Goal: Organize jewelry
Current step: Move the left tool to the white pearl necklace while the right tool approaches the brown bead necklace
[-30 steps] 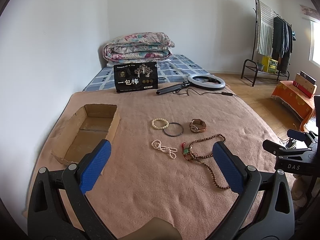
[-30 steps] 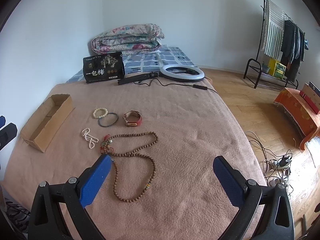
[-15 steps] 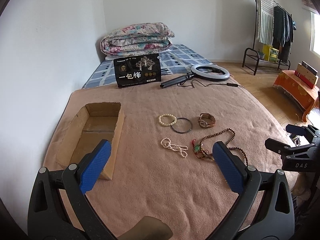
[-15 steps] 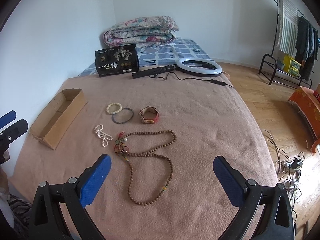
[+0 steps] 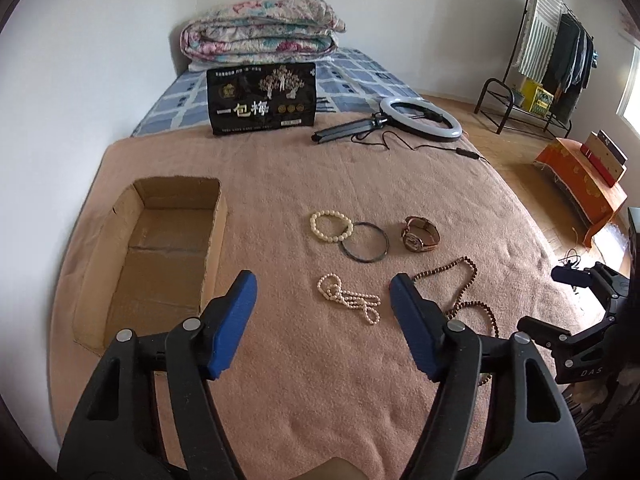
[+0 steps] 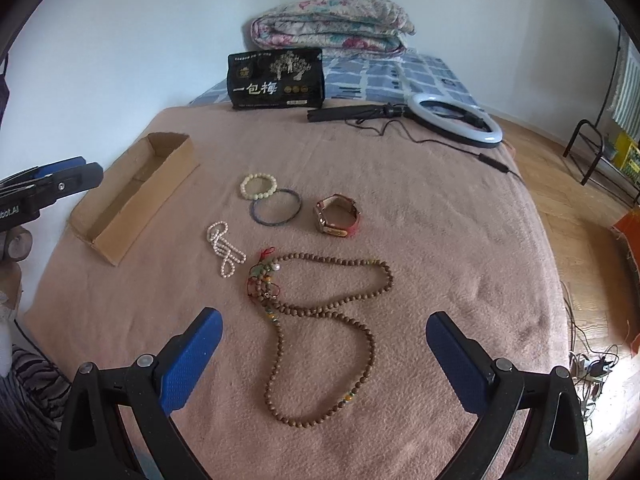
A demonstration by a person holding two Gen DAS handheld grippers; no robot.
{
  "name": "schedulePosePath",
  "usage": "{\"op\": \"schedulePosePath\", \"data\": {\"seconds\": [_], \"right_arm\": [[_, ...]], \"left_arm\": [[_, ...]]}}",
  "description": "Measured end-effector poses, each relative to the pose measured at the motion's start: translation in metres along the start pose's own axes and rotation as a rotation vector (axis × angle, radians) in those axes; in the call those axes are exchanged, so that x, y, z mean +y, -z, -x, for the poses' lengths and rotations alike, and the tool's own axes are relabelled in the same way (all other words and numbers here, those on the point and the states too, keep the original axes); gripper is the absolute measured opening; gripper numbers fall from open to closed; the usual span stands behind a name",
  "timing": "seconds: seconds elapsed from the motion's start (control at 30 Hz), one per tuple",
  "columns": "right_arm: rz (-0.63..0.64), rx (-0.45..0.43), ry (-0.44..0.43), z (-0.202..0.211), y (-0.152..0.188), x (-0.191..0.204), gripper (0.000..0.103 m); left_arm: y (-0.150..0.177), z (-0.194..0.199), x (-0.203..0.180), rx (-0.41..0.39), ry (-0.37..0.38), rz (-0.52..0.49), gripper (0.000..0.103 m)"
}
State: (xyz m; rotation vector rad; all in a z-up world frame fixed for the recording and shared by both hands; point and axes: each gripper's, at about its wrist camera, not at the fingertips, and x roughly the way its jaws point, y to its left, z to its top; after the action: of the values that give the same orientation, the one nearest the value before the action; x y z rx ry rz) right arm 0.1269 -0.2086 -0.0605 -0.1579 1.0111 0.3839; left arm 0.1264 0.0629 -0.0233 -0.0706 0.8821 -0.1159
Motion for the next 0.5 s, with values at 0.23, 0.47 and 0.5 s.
{"op": "schedulePosePath", "data": {"seconds": [0.23,0.47,0.5], "right_arm": [[0.157,0.161,-0.083,-0.053,0.002,0.012,0.087],[0.169,0.245,-0.139,-0.085,0.004,0.003,0.08],[0.167,0.242,-0.148,-0.086,0.002,0.001,0.08]], "left_arm": [[0.008,-0.02,0.009,0.08,0.053,0.054,0.062],[0.005,-0.051,-0.009,0.145,0.065,0.044,0.059],[0.004,-0.057,-0.011,0.157,0.064,0.046,0.057]]}}
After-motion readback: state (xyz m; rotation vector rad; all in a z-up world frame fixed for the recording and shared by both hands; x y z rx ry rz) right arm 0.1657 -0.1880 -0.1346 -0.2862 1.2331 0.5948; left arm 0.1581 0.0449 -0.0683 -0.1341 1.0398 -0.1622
